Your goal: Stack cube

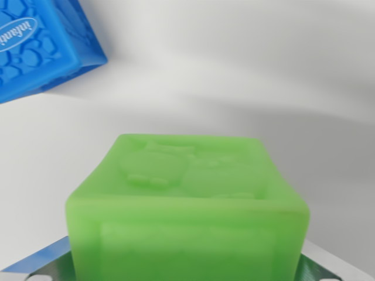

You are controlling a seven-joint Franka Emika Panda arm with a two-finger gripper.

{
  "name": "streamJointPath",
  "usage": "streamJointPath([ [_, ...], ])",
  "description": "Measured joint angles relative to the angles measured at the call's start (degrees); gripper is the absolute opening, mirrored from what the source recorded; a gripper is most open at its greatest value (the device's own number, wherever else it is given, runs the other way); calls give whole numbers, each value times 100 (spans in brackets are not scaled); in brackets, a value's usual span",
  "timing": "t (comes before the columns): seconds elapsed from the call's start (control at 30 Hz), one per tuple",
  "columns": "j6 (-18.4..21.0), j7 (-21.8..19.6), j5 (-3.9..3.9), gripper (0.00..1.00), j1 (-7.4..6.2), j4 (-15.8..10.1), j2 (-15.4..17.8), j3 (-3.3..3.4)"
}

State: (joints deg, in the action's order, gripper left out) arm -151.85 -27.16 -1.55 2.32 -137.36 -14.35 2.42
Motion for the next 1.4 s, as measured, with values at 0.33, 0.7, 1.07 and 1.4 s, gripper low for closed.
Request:
streamJointPath([
  [0.33,101,158,49,0,-114,126,-24,-89],
  [0.7,214,353,103,0,-231,288,-70,-190],
  [1.07,323,532,144,0,-335,447,-122,-276],
  [1.4,418,711,184,0,-434,609,-187,-352],
])
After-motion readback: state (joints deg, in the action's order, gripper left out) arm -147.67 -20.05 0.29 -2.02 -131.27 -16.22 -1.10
